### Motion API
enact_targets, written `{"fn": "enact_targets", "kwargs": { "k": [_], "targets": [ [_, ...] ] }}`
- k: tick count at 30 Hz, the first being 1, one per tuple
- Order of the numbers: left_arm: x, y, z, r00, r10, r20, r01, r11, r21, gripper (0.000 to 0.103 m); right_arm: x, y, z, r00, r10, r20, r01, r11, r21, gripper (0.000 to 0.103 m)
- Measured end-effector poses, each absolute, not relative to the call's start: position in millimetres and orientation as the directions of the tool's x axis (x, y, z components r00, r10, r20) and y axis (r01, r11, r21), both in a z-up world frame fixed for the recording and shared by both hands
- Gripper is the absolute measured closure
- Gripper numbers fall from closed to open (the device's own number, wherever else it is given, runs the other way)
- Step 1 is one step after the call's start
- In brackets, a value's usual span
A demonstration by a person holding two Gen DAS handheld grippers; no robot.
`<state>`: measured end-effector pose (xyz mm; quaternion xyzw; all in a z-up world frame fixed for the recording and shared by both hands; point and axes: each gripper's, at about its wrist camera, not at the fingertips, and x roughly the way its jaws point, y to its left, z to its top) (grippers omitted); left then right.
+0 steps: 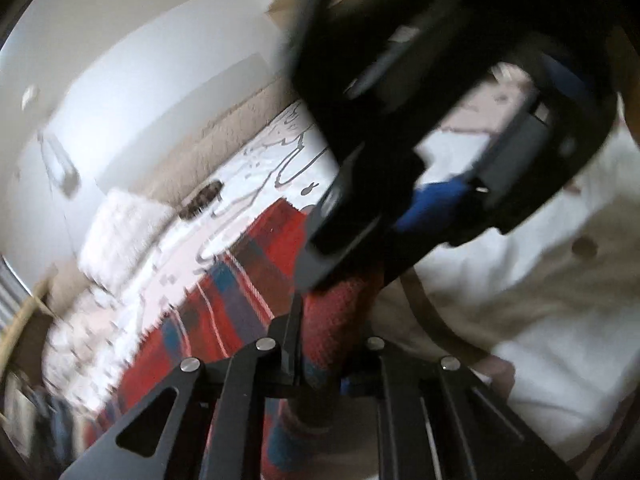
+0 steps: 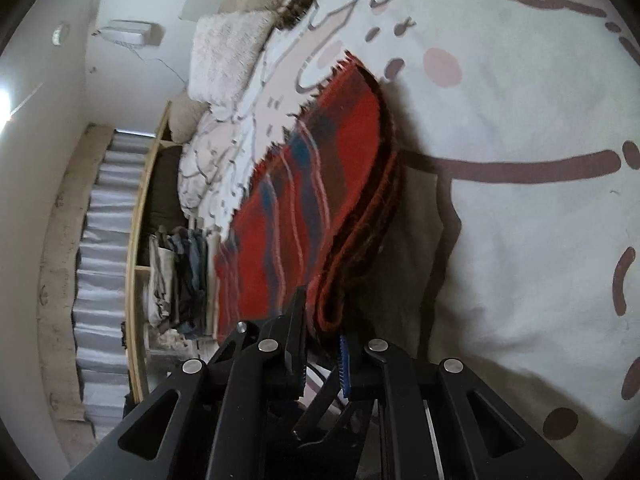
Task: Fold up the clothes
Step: 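Grasp the blanket edge with the left tool while the right tool holds its end, then lift the held edge with both tools and fold it over the blanket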
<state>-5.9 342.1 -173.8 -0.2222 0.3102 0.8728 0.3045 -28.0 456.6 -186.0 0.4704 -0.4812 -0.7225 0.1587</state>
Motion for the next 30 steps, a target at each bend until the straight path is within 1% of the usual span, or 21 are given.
{"fn": "enact_targets", "kwargs": {
  "k": [1, 2, 3, 5, 8, 9, 11, 15, 19, 20, 21, 22, 23, 25, 27, 30],
  "targets": [
    [-12.5, 336.2, -169.5, -0.697, 0.411, -0.588, -0.677, -0.647, 0.350, 0.091, -26.3, 459.2, -184.7, -0.525, -0.679, -0.513, -0.221, -0.473, 0.853, 0.062],
    [-19.5, 328.9, -164.5, -0.677, 0.430, -0.597, -0.681, -0.673, 0.288, 0.091, -24.4, 464.8, -183.4, -0.549, -0.668, -0.503, -0.227, -0.460, 0.858, 0.030],
    [-25.3, 323.0, -160.9, -0.661, 0.446, -0.604, -0.683, -0.691, 0.236, 0.091, -22.5, 473.4, -181.9, -0.589, -0.647, -0.484, -0.226, -0.444, 0.867, 0.024],
    [-35.0, 312.9, -155.0, -0.639, 0.471, -0.608, -0.677, -0.721, 0.152, 0.091, -26.2, 487.5, -183.3, -0.629, -0.608, -0.484, -0.240, -0.440, 0.865, 0.023],
    [-38.9, 304.5, -151.0, -0.627, 0.489, -0.606, -0.670, -0.735, 0.100, 0.091, -46.0, 503.4, -199.6, -0.639, -0.615, -0.462, -0.280, -0.374, 0.884, 0.023],
    [-35.4, 302.8, -150.3, -0.625, 0.493, -0.605, -0.671, -0.735, 0.094, 0.091, -59.0, 504.1, -204.9, -0.616, -0.624, -0.481, -0.293, -0.385, 0.875, 0.023],
    [-32.2, 304.4, -149.8, -0.620, 0.498, -0.606, -0.678, -0.729, 0.096, 0.091, -86.4, 504.6, -215.1, -0.560, -0.641, -0.524, -0.318, -0.417, 0.851, 0.019],
    [-18.1, 312.2, -154.2, -0.613, 0.506, -0.606, -0.696, -0.709, 0.112, 0.091, -135.5, 499.2, -230.3, -0.487, -0.686, -0.540, -0.315, -0.439, 0.841, 0.019],
    [-21.8, 316.8, -159.0, -0.610, 0.506, -0.610, -0.701, -0.704, 0.117, 0.091, -168.7, 493.0, -241.0, -0.413, -0.727, -0.549, -0.320, -0.448, 0.834, 0.020],
    [-22.2, 317.1, -159.1, -0.609, 0.507, -0.611, -0.701, -0.703, 0.116, 0.091, -176.7, 489.5, -238.0, -0.391, -0.727, -0.564, -0.300, -0.479, 0.825, 0.024],
    [-22.7, 317.1, -159.1, -0.607, 0.508, -0.611, -0.702, -0.703, 0.113, 0.091, -181.3, 486.3, -235.1, -0.378, -0.722, -0.580, -0.279, -0.508, 0.815, 0.032],
    [-22.6, 316.9, -158.3, -0.606, 0.510, -0.610, -0.702, -0.704, 0.109, 0.091, -183.5, 484.0, -233.5, -0.362, -0.713, -0.601, -0.265, -0.539, 0.799, 0.060],
    [-22.4, 316.5, -157.3, -0.606, 0.511, -0.609, -0.700, -0.706, 0.104, 0.091, -188.1, 478.4, -235.9, -0.325, -0.702, -0.633, -0.271, -0.572, 0.774, 0.080],
    [-22.6, 313.7, -153.9, -0.609, 0.511, -0.606, -0.691, -0.717, 0.090, 0.091, -189.5, 473.1, -238.5, -0.285, -0.692, -0.664, -0.273, -0.605, 0.748, 0.090],
    [-21.1, 307.4, -145.7, -0.616, 0.514, -0.598, -0.680, -0.729, 0.074, 0.091, -185.6, 471.0, -230.0, -0.305, -0.669, -0.677, -0.249, -0.631, 0.735, 0.091],
    [-17.7, 295.6, -129.7, -0.638, 0.519, -0.570, -0.658, -0.751, 0.053, 0.091, -182.3, 465.7, -199.5, -0.367, -0.677, -0.638, -0.205, -0.609, 0.766, 0.091]
  ]
}}
